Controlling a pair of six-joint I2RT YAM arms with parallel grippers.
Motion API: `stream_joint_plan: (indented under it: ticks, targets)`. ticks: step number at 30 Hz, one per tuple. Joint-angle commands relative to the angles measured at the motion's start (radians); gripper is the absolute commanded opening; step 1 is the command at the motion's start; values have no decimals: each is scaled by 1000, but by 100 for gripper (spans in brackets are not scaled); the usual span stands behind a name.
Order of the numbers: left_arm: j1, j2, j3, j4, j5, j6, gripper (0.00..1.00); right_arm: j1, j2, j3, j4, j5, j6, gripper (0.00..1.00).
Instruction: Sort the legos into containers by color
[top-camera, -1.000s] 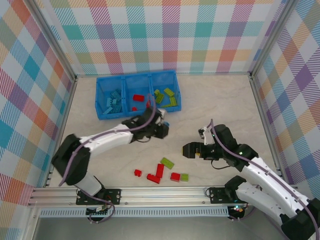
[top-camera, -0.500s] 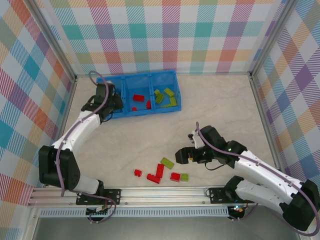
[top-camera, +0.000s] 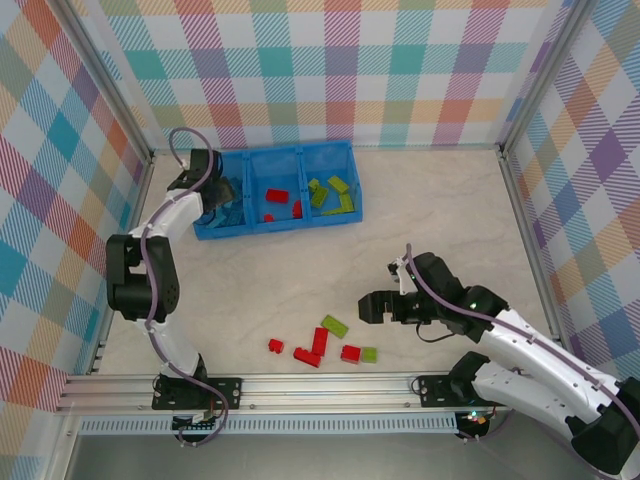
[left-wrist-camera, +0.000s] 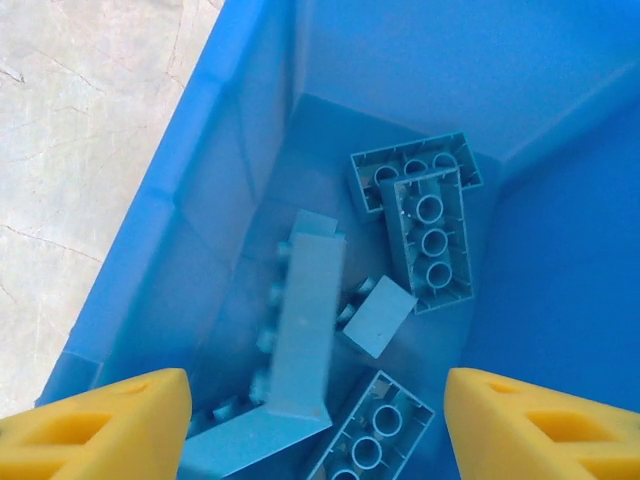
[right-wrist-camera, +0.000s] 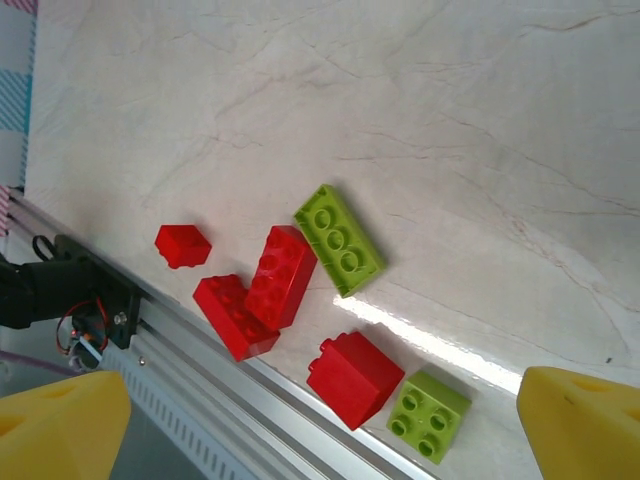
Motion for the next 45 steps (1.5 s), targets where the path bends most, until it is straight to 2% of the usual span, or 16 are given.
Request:
stream_joint_plan:
  ticks: [1, 5, 7, 10, 13, 17, 18, 20, 22, 26, 33, 38, 45]
  targets:
    - [5, -117, 6, -4, 61, -32, 69, 19, 26, 49, -53, 48, -11, 100]
    - [-25, -299, -63, -10, 167, -25, 71, 71, 91, 77, -140, 113, -27, 100]
    - [-79, -392, -88, -20, 220, 43, 74, 102, 131, 84, -194, 159, -17, 100]
    - [-190, -489, -92, -88, 219, 174, 80, 154, 185, 86, -240, 203, 20, 100]
    - [-328, -574, -99, -175, 194, 375, 87, 237, 234, 71, -243, 221, 69, 100]
    - [-452, -680, -160, -238, 293, 633, 96, 325, 277, 38, -221, 232, 115, 97]
    - [-466, -709, -184, -255, 365, 731, 99, 343, 287, 28, -205, 227, 120, 96]
    - [-487, -767, -238, -304, 480, 896, 100, 374, 309, 17, -178, 228, 121, 94]
    - [-495, -820, -296, -337, 520, 991, 100, 397, 332, 10, -165, 251, 130, 91]
    - [-494, -900, -393, -466, 643, 1290, 100, 411, 383, 4, -139, 282, 142, 85]
    - [-494, -961, -514, -433, 811, 1449, 100, 413, 417, -18, -39, 292, 137, 71]
    - [-494, -934, -522, -416, 820, 1479, 100, 413, 457, -41, -1, 270, 149, 60]
    - [-493, -929, -542, -396, 818, 1491, 100, 413, 481, -75, 10, 251, 173, 53]
